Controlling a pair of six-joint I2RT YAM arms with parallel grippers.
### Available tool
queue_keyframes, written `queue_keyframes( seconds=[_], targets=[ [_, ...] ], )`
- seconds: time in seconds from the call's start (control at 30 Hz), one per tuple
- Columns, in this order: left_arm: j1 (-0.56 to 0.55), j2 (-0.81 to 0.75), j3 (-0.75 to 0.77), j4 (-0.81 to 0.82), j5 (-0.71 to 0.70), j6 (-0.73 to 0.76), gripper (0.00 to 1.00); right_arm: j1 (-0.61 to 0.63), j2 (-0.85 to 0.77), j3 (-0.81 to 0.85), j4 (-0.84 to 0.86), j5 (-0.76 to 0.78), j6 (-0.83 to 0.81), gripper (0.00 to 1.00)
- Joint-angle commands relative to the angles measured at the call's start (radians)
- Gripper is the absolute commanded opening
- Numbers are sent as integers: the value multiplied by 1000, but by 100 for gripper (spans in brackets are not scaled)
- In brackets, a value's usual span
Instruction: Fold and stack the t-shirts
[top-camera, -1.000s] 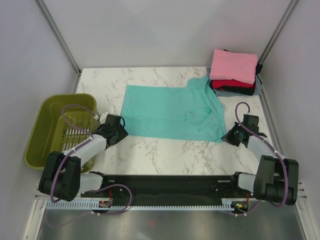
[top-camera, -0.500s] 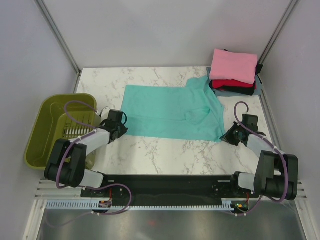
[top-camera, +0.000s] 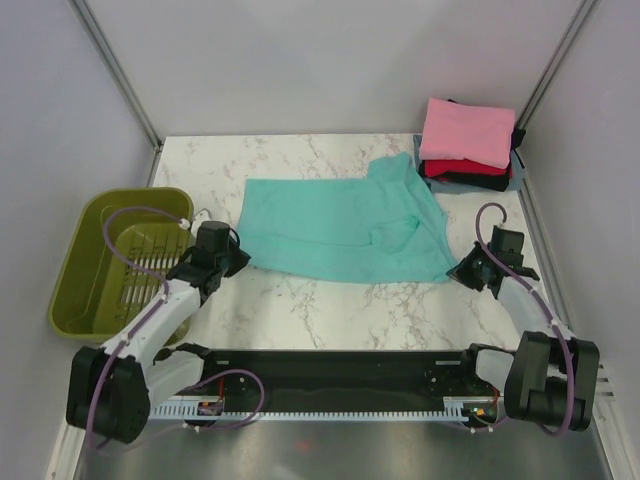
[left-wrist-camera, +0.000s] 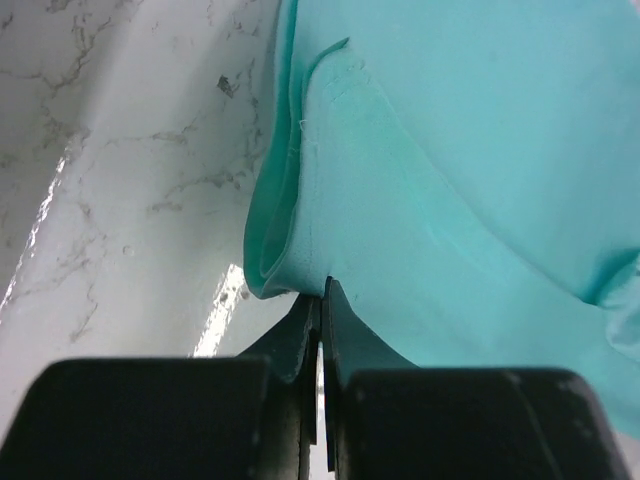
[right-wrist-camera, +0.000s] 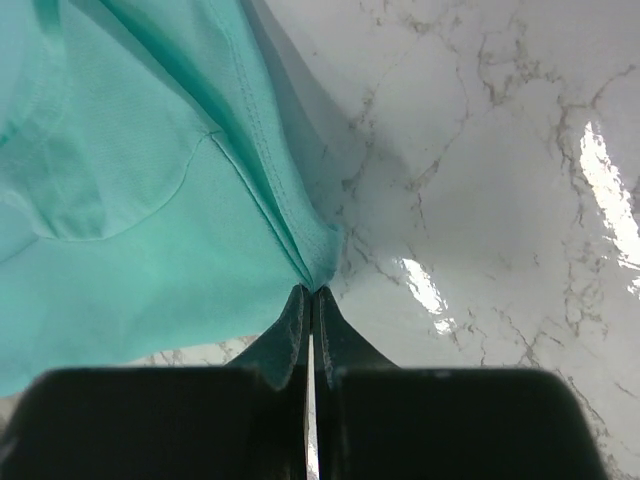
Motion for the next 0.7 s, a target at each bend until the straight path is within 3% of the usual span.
queue_keyframes(
  seconds=[0.0,0.3,0.67],
  targets=[
    [0,-152,-15,-170,24,35,2,-3,-82,36,-77,16,10,0],
    [2,-441,-36,-392,63,-16,4,-3,-225,14,-182,-19,88,0],
    [-7,-538,-39,-457,167,-84,10,-3,-460,32,-428,117,134,0]
  ],
)
